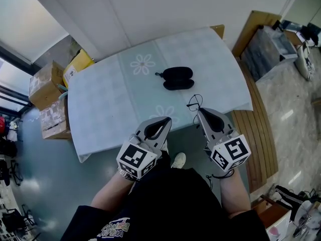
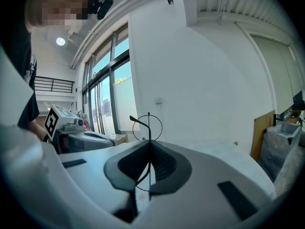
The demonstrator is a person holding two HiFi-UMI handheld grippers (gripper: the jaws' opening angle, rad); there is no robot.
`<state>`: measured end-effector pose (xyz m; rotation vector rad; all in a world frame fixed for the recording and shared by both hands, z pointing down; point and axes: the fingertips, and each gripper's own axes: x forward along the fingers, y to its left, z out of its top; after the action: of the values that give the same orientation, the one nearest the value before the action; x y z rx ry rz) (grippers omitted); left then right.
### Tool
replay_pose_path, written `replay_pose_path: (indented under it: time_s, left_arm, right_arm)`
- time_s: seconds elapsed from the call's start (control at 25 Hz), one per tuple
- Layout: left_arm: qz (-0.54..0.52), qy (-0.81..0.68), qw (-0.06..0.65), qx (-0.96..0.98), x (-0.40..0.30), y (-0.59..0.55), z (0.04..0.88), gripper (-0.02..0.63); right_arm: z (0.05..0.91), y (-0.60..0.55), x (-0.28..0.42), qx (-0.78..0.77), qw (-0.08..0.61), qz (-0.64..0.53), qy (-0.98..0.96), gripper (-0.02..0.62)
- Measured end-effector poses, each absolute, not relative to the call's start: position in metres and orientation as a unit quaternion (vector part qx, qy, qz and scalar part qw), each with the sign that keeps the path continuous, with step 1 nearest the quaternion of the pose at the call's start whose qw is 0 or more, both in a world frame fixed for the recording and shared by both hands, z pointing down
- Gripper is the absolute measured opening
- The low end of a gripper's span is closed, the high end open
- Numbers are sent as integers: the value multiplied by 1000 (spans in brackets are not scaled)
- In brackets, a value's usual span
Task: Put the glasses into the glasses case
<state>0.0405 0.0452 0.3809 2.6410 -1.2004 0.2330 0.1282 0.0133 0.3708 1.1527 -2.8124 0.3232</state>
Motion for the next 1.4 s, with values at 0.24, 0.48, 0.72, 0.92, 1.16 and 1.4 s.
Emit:
replay_pose_path:
  time_s: [0.24,0.48,0.72,0.92,1.16,1.4]
  left_arm:
    - [71,-403,118,905,28,22,381,28]
    - [73,-395,126,907,17,4,388,28]
    - [76,-381,131,912,10,-16,396,28]
    - [80,-373,133,915,3,-33,399,28]
    - [83,-358,146,919,-6,-54,410,28]
    - [86,-336,147,926,-15,-74,418,28]
  right_arm:
    - [372,-7,117,382,51,105,-917,26]
    - [376,-31,108,386,59,104,-915,26]
    - [383,-56,95,380,76,101,-916,26]
    - [387,-78,89,380,89,97,-915,26]
    - [401,-104,79,381,110,104,-912,26]
    - [418,-126,69,379,140,108,-908,26]
